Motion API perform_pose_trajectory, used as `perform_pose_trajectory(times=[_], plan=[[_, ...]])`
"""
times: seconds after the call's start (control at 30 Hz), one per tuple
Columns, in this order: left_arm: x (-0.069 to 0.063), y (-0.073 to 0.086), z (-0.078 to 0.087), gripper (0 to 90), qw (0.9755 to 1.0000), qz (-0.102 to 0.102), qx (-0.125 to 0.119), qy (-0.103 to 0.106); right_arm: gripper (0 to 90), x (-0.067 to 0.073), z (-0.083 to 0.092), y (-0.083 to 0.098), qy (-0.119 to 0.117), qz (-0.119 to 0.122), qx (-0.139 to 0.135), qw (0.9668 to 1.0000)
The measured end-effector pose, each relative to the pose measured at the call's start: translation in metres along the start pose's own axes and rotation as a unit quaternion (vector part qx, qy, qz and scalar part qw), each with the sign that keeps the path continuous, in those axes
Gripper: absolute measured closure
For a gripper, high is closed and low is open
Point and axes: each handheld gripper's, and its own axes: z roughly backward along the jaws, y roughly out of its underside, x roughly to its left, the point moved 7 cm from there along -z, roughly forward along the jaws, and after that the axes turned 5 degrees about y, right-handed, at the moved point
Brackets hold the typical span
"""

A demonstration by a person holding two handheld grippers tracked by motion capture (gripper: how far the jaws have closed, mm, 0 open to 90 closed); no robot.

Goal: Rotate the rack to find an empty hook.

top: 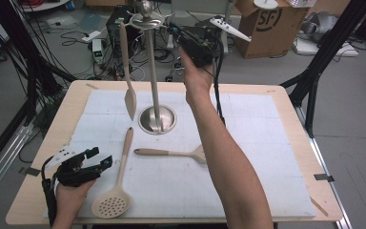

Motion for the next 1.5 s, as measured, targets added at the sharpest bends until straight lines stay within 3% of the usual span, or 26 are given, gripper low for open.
perform_pose_trajectory(times=[0.3,0.83,1.27,1.5], plan=[[-0.001,0.000,-0.001,26.0,1.0000,0.000,0.002,0.001,89.5,0.006,0.001,0.002,0.009,0.036,0.011,0.9992],[-0.001,0.001,-0.002,25.9,1.0000,-0.001,0.006,0.003,89.4,0.029,-0.006,0.017,-0.010,0.040,0.019,0.9990],[-0.002,0.001,-0.002,25.9,1.0000,-0.001,0.005,0.004,89.0,0.022,0.001,0.024,0.001,0.040,0.022,0.9989],[-0.002,0.001,-0.003,25.9,1.0000,-0.002,0.008,0.004,78.5,0.011,0.012,0.033,0.012,0.037,0.030,0.9988]])
